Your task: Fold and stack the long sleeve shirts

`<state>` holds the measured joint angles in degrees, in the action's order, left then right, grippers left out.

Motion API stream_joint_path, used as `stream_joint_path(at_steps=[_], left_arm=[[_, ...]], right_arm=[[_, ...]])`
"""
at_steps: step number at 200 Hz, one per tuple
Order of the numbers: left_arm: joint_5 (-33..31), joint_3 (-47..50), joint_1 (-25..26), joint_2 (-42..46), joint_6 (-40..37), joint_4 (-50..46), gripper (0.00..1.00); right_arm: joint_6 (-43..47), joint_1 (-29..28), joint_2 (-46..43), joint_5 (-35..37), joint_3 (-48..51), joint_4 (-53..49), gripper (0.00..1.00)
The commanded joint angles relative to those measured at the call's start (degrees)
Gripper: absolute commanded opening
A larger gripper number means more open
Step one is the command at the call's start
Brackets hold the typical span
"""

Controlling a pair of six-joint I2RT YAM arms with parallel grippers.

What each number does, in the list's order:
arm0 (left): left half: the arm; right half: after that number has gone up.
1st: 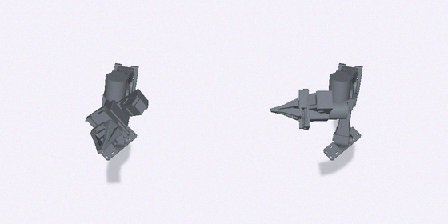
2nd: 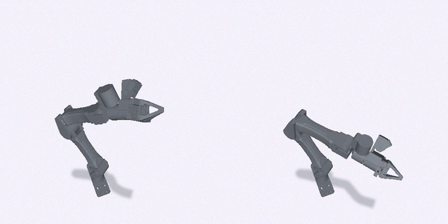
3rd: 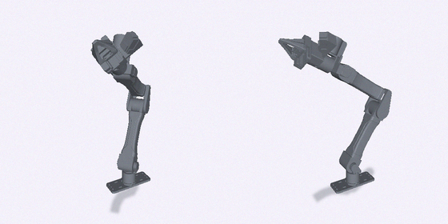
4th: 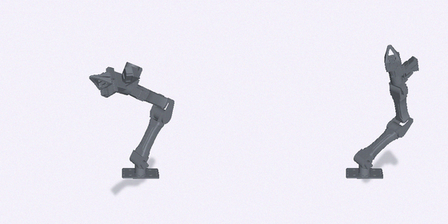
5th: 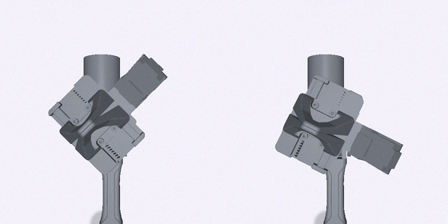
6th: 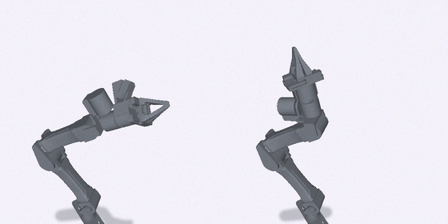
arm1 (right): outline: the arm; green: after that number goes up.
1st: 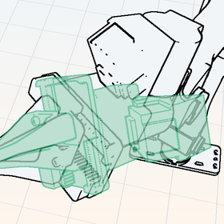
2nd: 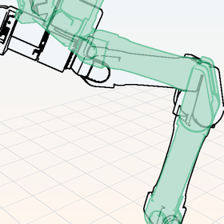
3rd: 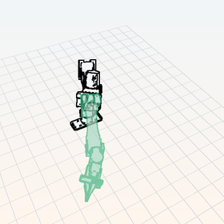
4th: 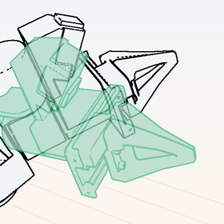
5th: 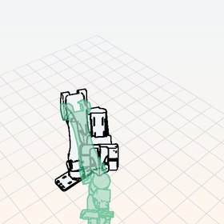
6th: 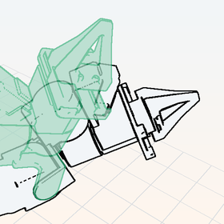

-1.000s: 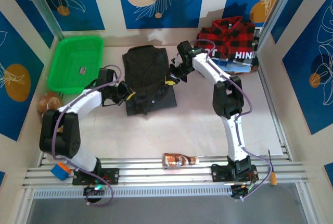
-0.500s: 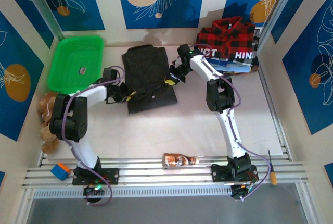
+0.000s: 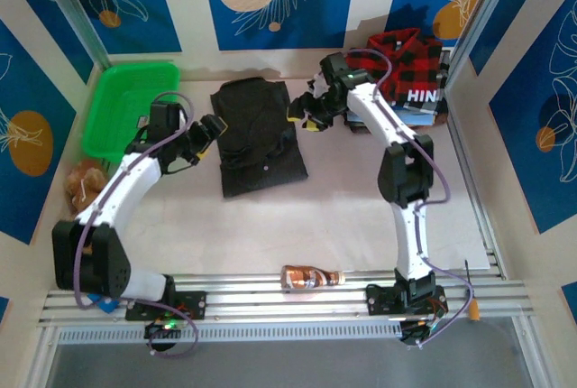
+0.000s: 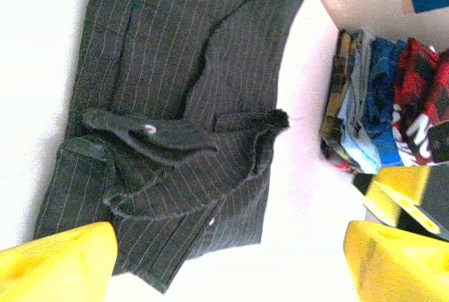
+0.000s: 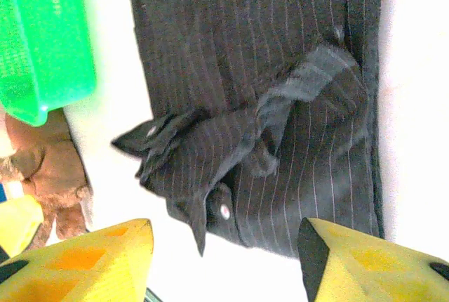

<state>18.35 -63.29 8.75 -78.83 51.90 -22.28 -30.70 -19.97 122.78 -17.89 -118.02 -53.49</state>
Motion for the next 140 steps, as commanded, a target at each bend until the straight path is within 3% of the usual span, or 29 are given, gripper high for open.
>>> stream_joint_path(at_steps=[1,7,27,38,55,87,140], left_arm=[[-2.1,3.0,1.8,1.3,-5.0,-10.1,0.79],[-2.0,4.2,2.7,1.4,-5.3,-10.3,0.74],[-1.7,7.7,6.5,-0.2,-5.3,-9.2,0.43],[-2.0,8.6,8.9,-2.1,-4.7,-8.2,0.32],[-2.5,8.4,12.3,-6.1,-4.0,-6.9,0.22],[-3.3,6.8,15.3,-13.9,-2.1,-4.1,0.16],[-6.0,-1.9,15.6,-22.7,0.3,0.8,0.16]], right_arm=[[2.5,-0.9,-5.4,2.1,8.9,2.2,0.54],[2.6,-1.2,-6.0,1.0,11.1,3.4,0.48],[2.2,-2.6,-5.5,-0.8,15.0,4.8,0.16],[1.6,-3.6,-4.5,-1.2,15.9,5.6,0.09],[1.1,-5.4,-2.1,-1.7,15.6,6.7,0.06],[0.5,-7.7,3.6,-0.5,13.1,5.9,0.02],[-0.9,-8.2,8.1,0.2,12.8,7.2,0.02]])
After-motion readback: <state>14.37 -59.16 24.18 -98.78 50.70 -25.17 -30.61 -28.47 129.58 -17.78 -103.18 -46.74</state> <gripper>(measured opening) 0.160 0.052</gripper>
